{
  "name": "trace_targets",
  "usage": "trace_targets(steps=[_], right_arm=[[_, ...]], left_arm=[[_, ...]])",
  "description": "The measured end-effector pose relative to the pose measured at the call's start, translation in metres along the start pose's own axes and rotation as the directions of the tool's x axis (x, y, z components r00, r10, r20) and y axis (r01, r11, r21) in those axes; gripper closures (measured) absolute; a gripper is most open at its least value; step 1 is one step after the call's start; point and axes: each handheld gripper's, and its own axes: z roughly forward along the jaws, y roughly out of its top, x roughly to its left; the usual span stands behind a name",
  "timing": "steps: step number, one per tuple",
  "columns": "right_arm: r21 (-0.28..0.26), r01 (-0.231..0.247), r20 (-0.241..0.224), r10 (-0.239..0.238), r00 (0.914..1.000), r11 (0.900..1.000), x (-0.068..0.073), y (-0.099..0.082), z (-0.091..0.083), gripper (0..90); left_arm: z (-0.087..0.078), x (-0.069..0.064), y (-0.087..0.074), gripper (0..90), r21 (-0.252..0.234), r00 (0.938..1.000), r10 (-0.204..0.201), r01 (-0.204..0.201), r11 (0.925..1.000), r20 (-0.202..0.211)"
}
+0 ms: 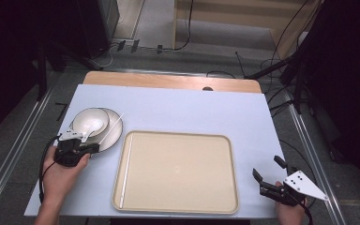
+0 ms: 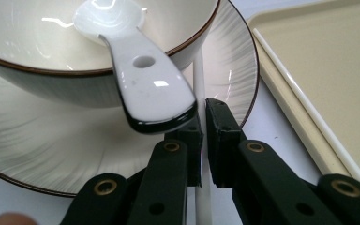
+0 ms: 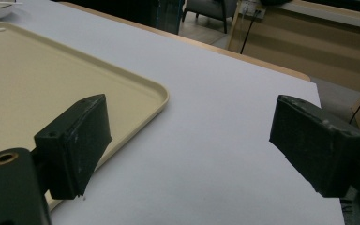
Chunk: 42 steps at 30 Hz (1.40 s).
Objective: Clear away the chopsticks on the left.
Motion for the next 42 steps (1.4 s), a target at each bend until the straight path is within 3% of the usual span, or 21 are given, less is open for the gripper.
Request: trace_targets(steps=[8, 13, 24, 33, 42], right_arm=[[0.0, -0.002, 0.002, 0.002, 1.0, 1.0, 0.0, 0.0, 0.0, 13.0], [0.0, -0.004, 0.002, 0.004, 1.0, 1.0, 0.0, 0.0, 0.0, 13.0], [-0.001, -0.003, 0.0, 0.003, 1.0, 1.0, 0.0, 0.0, 0.0, 13.0], [-0.005, 0.0, 0.002, 0.0, 1.0, 1.0, -0.001, 0.0, 0.0, 13.0], [-0.008, -0.001, 0.005, 0.001, 1.0, 1.0, -0.003, -0.001, -0.002, 13.0]], left_arm=[[-0.009, -0.009, 0.003, 85.4, -0.034, 0.9997, -0.004, 0.005, 0.9994, 0.026], [-0.01, -0.017, 0.002, 85.4, -0.027, 0.9991, -0.003, 0.004, 0.9996, 0.043], [-0.011, -0.038, 0.002, 85.3, -0.027, 0.9993, 0.036, -0.035, 0.999, 0.009], [-0.011, -0.055, 0.002, 85.2, -0.048, 0.9981, 0.031, -0.029, 0.9984, 0.054], [-0.006, -0.071, 0.001, 85.2, -0.039, 0.9957, 0.046, -0.043, 0.9983, 0.081]])
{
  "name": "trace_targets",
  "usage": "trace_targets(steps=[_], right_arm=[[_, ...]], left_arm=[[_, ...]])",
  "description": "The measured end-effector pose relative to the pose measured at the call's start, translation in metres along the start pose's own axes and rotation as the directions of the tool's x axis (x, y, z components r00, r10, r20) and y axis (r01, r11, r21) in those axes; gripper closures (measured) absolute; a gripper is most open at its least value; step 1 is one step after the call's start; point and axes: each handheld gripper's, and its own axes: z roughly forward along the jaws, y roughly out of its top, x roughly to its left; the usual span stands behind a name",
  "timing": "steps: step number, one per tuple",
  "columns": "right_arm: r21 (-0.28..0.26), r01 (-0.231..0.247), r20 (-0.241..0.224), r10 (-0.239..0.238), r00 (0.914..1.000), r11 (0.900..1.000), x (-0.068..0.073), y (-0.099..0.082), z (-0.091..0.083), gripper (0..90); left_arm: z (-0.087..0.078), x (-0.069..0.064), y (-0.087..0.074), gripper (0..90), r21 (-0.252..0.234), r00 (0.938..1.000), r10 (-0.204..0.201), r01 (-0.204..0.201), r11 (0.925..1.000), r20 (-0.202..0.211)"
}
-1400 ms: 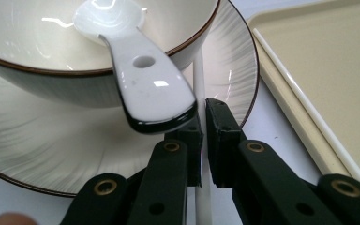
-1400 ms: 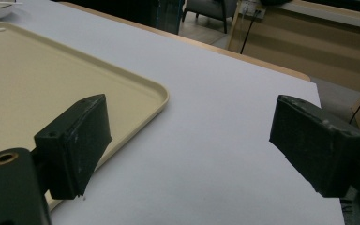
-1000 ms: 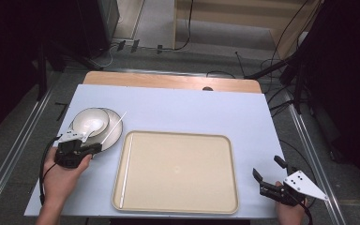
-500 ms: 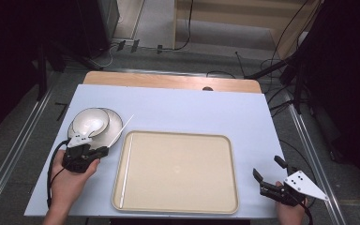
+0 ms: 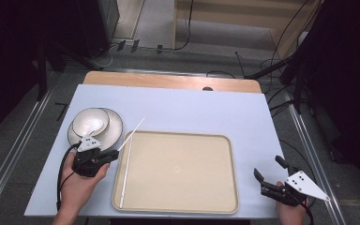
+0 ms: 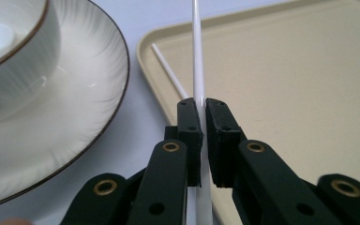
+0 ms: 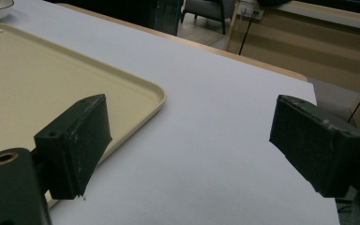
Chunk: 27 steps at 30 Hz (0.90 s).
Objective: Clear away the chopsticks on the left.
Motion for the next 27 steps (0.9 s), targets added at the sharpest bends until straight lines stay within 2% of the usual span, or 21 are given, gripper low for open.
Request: trace_targets(steps=[13, 19, 27], right_arm=[[-0.002, -0.004, 0.002, 0.004, 1.0, 1.0, -0.001, 0.0, -0.001, 13.0], [-0.001, -0.001, 0.001, 0.001, 1.0, 1.0, -0.001, 0.0, -0.001, 13.0], [0.0, 0.004, -0.002, -0.004, 1.0, 1.0, -0.001, 0.0, 0.0, 13.0]], left_arm=[[0.011, -0.028, -0.001, 85.2, 0.021, 0.9988, 0.034, -0.035, 0.9992, 0.036], [0.014, -0.038, -0.002, 85.2, 0.018, 0.998, 0.031, -0.032, 0.9993, 0.056], [0.021, -0.052, -0.004, 85.1, 0.027, 0.9957, 0.049, -0.051, 0.9983, 0.079]])
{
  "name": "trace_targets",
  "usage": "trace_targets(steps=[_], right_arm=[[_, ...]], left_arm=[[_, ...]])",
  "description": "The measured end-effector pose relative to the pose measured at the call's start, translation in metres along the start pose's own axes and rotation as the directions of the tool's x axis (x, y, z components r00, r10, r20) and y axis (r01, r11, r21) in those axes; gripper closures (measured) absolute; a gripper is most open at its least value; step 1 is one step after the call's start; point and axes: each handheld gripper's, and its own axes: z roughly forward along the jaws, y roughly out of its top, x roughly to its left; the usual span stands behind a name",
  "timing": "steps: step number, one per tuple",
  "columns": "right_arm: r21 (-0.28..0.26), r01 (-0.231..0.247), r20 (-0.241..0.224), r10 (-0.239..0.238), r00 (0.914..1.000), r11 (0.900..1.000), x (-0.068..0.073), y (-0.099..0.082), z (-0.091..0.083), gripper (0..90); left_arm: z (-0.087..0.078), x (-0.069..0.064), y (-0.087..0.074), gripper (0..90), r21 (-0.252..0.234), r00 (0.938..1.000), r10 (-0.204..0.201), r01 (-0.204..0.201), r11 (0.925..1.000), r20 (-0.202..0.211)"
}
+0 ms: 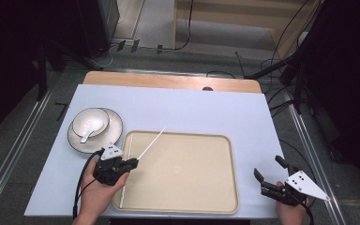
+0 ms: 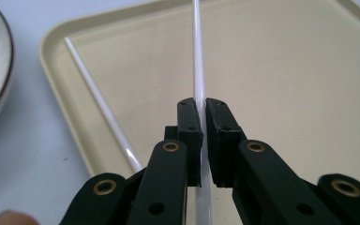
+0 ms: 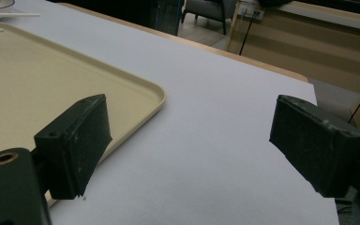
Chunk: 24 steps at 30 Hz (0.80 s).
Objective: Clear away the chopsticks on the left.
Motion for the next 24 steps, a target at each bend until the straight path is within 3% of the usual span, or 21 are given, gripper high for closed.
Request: trace_targets(steps=[14, 24], right_arm=[[0.001, -0.001, 0.002, 0.001, 1.0, 1.0, 0.0, 0.0, 0.0, 13.0], [0.002, -0.001, 0.004, 0.001, 1.0, 1.0, -0.001, -0.001, 0.0, 13.0]], left_arm=[[0.016, -0.024, -0.002, 85.1, 0.015, 0.9981, 0.037, -0.038, 0.9992, 0.049], [0.029, -0.032, -0.005, 85.2, 0.064, 0.9979, 0.009, -0.013, 0.9979, 0.064]])
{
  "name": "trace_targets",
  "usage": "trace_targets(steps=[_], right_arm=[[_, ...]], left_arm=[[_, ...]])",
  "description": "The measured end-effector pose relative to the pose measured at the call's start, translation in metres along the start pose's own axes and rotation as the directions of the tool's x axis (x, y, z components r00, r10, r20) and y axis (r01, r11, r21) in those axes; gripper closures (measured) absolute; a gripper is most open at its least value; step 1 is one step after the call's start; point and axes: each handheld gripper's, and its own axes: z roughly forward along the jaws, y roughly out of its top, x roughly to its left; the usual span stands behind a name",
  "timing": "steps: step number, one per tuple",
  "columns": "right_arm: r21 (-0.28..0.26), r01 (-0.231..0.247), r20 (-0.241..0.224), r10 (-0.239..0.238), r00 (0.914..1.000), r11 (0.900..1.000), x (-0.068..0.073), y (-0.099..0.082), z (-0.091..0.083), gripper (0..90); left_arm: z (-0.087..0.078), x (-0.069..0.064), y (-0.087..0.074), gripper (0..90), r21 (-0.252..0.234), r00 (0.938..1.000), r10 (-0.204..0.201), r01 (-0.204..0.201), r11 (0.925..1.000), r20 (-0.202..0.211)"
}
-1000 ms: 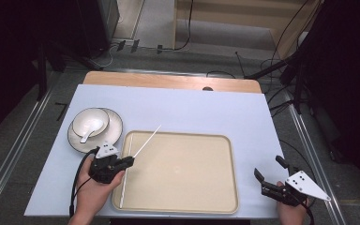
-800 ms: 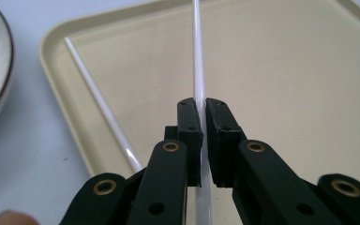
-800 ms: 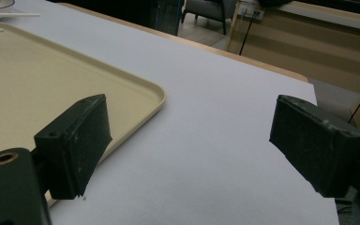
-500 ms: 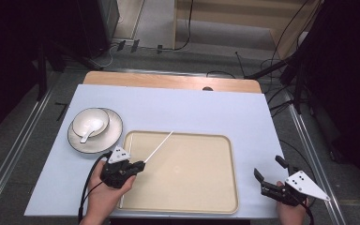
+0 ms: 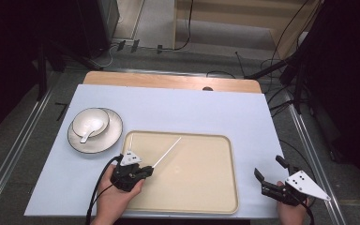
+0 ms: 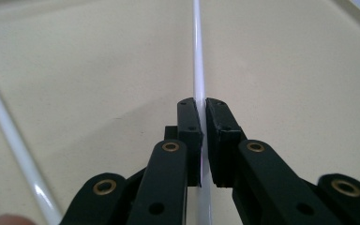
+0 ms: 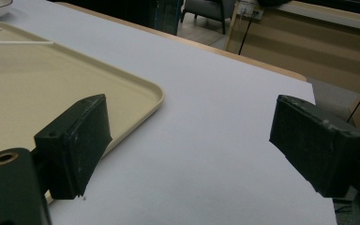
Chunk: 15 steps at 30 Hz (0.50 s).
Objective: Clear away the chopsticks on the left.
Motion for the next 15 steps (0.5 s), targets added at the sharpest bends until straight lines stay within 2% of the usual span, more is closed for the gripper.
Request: trace_targets(steps=[4, 15], right_arm=[[-0.001, 0.001, -0.001, -0.001, 1.0, 1.0, 0.0, 0.0, 0.0, 13.0], [-0.002, -0.008, 0.001, 0.008, 1.0, 1.0, 0.0, 0.0, 0.0, 13.0]], left_arm=[[0.007, -0.003, -0.001, 85.2, 0.016, 1.0, -0.005, 0.005, 0.9999, -0.001], [0.016, -0.007, -0.004, 85.2, 0.04, 0.999, 0.006, -0.004, 0.9992, -0.045]])
